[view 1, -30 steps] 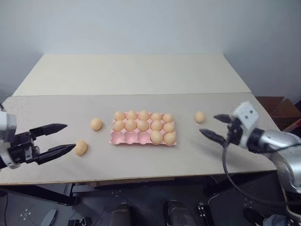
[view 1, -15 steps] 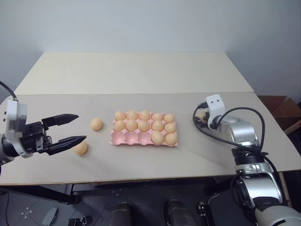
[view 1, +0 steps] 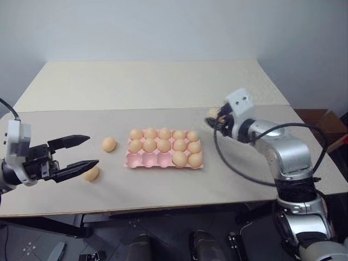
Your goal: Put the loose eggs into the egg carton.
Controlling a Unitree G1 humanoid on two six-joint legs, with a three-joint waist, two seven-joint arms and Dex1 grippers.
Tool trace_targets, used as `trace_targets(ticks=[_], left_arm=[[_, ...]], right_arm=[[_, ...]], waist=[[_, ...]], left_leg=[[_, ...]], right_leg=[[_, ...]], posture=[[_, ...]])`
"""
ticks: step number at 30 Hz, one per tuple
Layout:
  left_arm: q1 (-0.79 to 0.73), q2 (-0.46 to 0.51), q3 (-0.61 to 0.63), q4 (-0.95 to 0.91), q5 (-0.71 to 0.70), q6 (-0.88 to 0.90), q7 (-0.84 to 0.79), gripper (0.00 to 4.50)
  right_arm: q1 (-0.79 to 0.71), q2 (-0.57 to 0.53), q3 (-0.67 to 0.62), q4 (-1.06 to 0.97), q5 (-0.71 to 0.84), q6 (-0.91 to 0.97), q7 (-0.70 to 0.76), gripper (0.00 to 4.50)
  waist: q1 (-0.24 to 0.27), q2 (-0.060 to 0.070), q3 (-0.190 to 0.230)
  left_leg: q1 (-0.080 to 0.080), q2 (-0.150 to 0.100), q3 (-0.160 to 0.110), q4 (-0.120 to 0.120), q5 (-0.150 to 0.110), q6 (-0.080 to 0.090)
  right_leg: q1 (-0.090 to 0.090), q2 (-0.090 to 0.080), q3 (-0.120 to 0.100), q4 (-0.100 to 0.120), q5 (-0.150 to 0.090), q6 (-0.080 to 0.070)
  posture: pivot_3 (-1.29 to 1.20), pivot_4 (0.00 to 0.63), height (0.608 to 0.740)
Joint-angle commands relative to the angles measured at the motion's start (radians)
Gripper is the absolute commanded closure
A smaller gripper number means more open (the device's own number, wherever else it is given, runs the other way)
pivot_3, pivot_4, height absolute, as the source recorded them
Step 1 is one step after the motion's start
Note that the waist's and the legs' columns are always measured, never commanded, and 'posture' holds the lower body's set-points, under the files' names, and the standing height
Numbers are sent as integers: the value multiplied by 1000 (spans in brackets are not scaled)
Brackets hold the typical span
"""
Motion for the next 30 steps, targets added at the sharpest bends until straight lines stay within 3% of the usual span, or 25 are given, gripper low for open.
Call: trace_targets(ticks=[1, 7, 13, 15, 20, 21, 26, 30], left_arm=[[3, 20, 40, -13, -15, 1, -6, 0], [-2, 24, 35, -12, -14, 3, 2, 0], [-15, 31, 24, 1, -4, -5, 1, 0], [-15, 29, 21, -1, -4, -7, 2, 0], [-7, 27, 27, -10, -8, -5, 1, 0], [-6, 28, 28, -10, -8, -5, 0, 0], [-6, 30, 38, 4, 3, -10, 11, 0], [32, 30, 66, 32, 31, -19, 16, 0]], right_arm=[[-19, 61, 95, -114, 52, 59, 16, 2573], [-27, 119, 323, -47, -47, 6, -10, 2573], [-52, 124, 400, 1, -93, -25, 24, 2573], [-53, 129, 414, 18, -120, -38, 13, 1861], [-62, 125, 326, -80, -75, 20, 32, 239], [-66, 121, 297, -114, -57, 41, 37, 94], [-47, 64, 89, -262, 60, 109, 88, 94], [55, -93, -102, -298, 143, 19, 210, 94]], waist=[[1, 0, 0], [8, 0, 0], [8, 0, 0], [7, 0, 0], [6, 0, 0], [6, 0, 0], [12, 0, 0], [14, 0, 0]], left_leg=[[0, 0, 0, 0, 0, 0], [-1, -1, 0, 0, 0, 0], [-1, -1, 0, 0, 0, -1], [-1, -1, 0, 0, 0, -1], [-1, 0, 0, 0, 0, -1], [-1, -1, 0, 0, 0, -1], [-2, -1, 0, 0, 0, -1], [-1, -1, 0, 0, 0, -1]], right_leg=[[0, 0, 0, 0, 0, 0], [-1, -1, 0, 0, 0, 0], [-1, -1, 0, 0, 0, 0], [-1, -1, 0, 0, 0, -1], [-1, -1, -1, 0, 0, -1], [-2, -1, 0, 0, 0, -1], [-2, -1, -1, 0, 0, -1], [1, -1, -2, -3, -1, -1]], posture=[[0, 150, 740], [0, 150, 740], [0, 150, 740], [0, 150, 740], [0, 150, 740], [0, 150, 740], [0, 150, 740], [0, 150, 740]])
